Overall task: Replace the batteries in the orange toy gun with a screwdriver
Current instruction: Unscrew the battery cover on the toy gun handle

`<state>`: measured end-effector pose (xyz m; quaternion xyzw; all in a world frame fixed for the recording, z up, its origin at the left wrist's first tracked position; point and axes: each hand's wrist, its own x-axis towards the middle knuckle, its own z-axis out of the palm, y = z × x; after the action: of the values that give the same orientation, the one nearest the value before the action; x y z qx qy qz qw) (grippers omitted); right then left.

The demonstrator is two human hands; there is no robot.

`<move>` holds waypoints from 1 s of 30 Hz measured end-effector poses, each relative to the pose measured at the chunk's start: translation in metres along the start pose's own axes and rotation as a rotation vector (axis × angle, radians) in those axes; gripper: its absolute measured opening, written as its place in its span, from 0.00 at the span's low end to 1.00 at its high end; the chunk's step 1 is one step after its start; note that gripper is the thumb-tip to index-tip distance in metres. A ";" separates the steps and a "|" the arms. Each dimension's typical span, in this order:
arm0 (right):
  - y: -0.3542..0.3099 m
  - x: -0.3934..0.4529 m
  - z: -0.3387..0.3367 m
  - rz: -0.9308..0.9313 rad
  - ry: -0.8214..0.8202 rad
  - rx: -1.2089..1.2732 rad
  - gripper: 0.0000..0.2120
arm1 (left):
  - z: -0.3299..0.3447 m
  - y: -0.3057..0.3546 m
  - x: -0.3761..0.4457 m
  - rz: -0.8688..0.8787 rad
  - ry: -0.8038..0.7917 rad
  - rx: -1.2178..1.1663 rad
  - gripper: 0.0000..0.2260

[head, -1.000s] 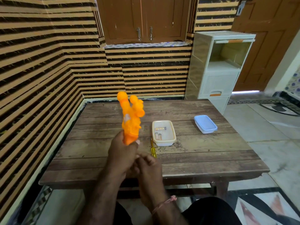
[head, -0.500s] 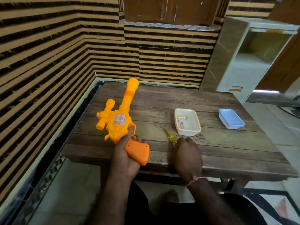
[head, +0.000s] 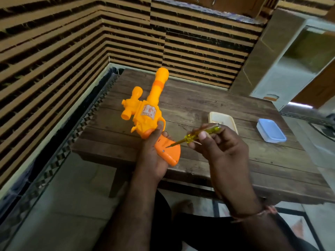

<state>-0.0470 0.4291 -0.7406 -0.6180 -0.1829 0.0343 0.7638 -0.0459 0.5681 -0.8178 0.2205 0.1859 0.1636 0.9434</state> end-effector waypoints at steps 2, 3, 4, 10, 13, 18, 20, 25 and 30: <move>0.006 -0.001 0.008 -0.031 0.009 -0.054 0.04 | -0.002 0.001 0.000 -0.001 -0.014 0.013 0.12; 0.009 -0.002 0.010 -0.048 0.012 -0.098 0.05 | -0.003 0.000 0.001 -0.001 -0.031 0.021 0.12; 0.011 -0.003 0.011 -0.065 0.013 -0.145 0.05 | -0.003 0.000 0.000 0.001 -0.045 0.025 0.11; 0.009 -0.007 0.010 -0.124 0.009 -0.245 0.05 | 0.001 0.002 -0.006 0.023 -0.078 0.032 0.10; 0.006 -0.006 0.009 -0.139 0.007 -0.261 0.05 | -0.002 0.001 -0.005 0.018 -0.085 0.030 0.10; 0.007 -0.006 0.010 -0.112 0.010 -0.264 0.05 | -0.006 0.000 -0.002 0.016 -0.127 0.043 0.17; 0.007 -0.005 0.011 -0.114 0.010 -0.260 0.05 | -0.006 0.000 -0.001 0.020 -0.140 0.052 0.14; 0.005 -0.004 0.014 -0.127 -0.028 -0.317 0.05 | -0.009 -0.002 0.002 0.018 -0.099 0.068 0.18; -0.002 0.000 0.013 -0.215 -0.118 -0.573 0.16 | -0.012 -0.005 0.006 0.011 -0.121 0.036 0.10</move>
<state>-0.0515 0.4409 -0.7360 -0.7823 -0.2933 -0.0638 0.5459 -0.0450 0.5703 -0.8322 0.2478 0.1303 0.1519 0.9479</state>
